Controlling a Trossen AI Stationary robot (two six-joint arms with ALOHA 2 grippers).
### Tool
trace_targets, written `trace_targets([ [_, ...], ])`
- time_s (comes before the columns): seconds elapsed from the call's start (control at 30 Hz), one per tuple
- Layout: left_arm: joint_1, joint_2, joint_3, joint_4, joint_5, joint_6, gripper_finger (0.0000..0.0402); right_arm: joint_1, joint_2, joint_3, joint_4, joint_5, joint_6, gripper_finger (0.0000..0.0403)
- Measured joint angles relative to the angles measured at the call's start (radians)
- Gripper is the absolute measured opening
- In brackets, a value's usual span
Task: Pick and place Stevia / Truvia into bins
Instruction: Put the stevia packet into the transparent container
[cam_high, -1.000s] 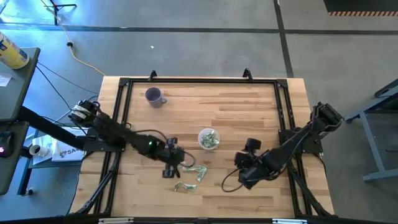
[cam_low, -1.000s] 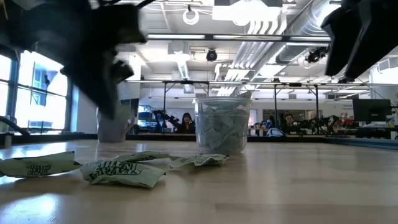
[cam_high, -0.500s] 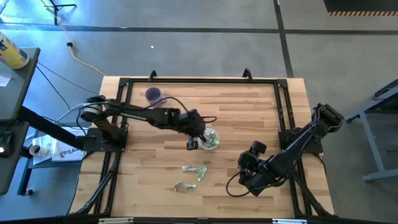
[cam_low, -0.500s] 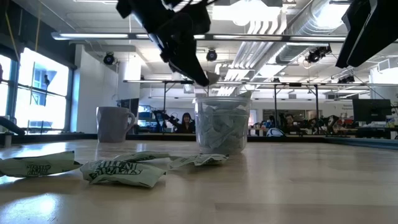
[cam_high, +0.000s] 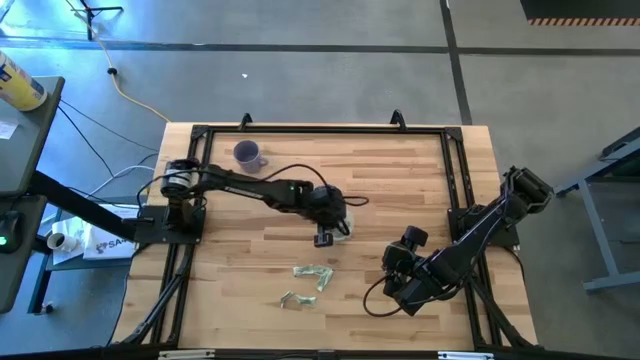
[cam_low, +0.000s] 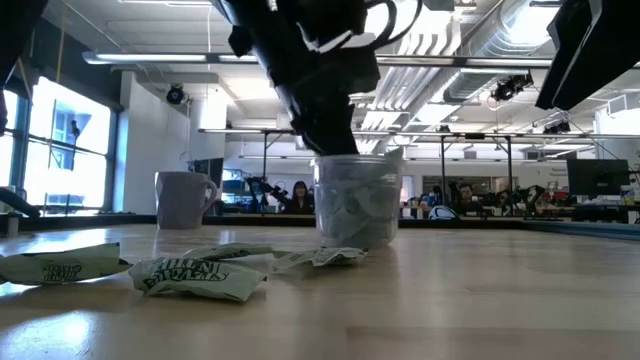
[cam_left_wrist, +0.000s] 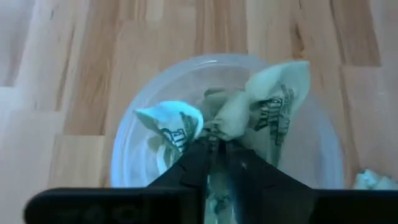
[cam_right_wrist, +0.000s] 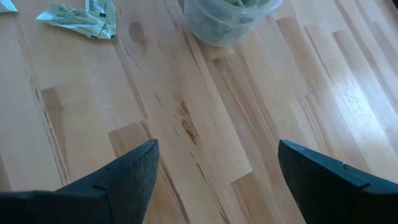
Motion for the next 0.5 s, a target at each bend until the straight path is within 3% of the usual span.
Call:
trace_targets([
  [0.27,-0.02,-0.044,0.162,-0.248,-0.055,-0.024,0.0146,-0.015,0.0,0.0,-0.006,0.007,-0.072,0.0319],
  [0.5,-0.087,-0.068,0.268,-0.6,-0.086,-0.123,0.0185,-0.044,0.0,0.0,0.018,0.007,-0.208,0.0319],
])
